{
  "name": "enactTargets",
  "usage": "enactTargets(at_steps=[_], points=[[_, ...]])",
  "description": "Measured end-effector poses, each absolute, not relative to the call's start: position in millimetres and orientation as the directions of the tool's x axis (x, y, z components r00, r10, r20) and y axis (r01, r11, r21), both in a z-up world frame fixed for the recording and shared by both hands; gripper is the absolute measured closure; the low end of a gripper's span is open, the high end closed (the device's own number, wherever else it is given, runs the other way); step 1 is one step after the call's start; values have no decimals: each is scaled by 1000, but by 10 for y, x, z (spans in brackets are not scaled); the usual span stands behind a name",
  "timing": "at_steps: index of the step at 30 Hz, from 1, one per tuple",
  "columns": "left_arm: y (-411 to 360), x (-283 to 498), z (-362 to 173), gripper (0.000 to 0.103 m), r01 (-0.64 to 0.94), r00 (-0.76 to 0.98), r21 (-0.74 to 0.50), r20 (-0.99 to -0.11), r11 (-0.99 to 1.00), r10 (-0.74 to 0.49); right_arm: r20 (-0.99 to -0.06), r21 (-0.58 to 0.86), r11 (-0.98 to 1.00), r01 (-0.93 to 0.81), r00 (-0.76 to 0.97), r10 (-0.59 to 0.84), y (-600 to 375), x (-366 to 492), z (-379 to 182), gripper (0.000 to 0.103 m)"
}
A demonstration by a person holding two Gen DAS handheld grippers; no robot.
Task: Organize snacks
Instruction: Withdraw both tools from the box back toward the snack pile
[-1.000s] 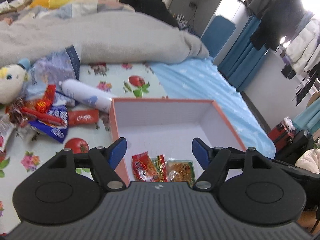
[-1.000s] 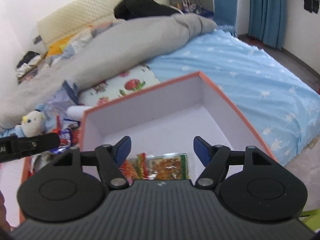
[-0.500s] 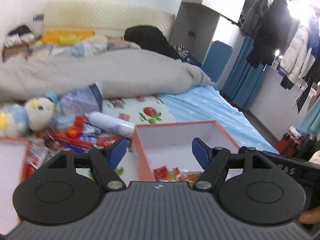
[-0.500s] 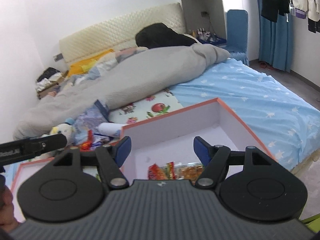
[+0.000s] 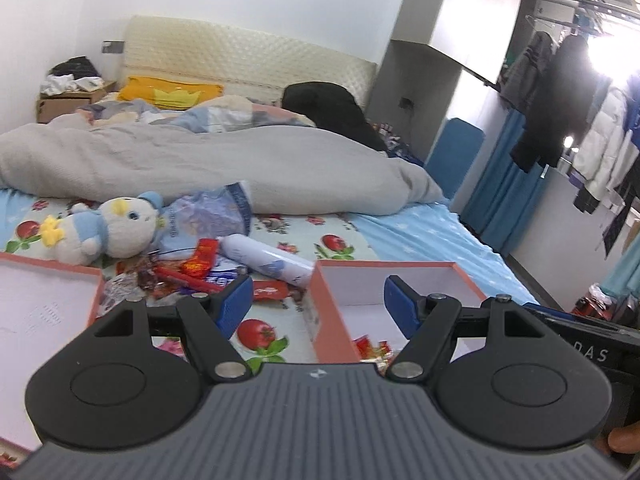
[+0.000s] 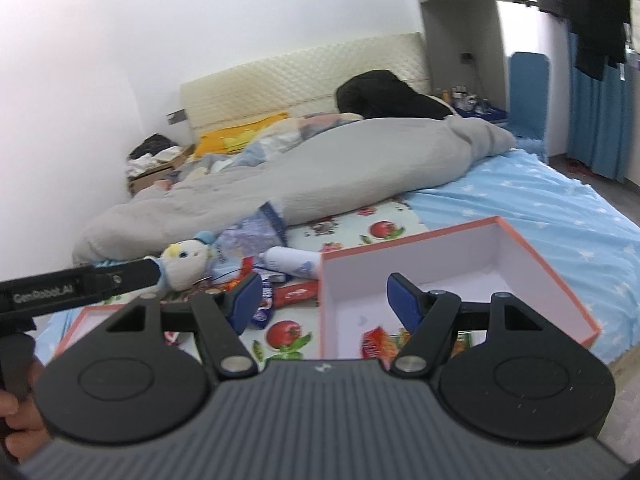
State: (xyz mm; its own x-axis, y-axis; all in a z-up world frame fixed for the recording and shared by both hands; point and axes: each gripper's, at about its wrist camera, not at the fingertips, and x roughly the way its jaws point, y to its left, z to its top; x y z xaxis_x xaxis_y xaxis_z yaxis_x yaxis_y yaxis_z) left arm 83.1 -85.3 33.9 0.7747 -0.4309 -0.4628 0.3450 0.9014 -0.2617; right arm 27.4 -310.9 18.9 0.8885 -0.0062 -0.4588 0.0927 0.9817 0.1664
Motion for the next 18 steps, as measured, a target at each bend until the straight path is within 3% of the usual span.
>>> enactTargets(at_steps=[18], points=[[-81, 780, -94, 27, 152, 803, -261, -531, 953, -273, -492, 162, 980, -112, 852, 178, -2355, 401, -198, 32]])
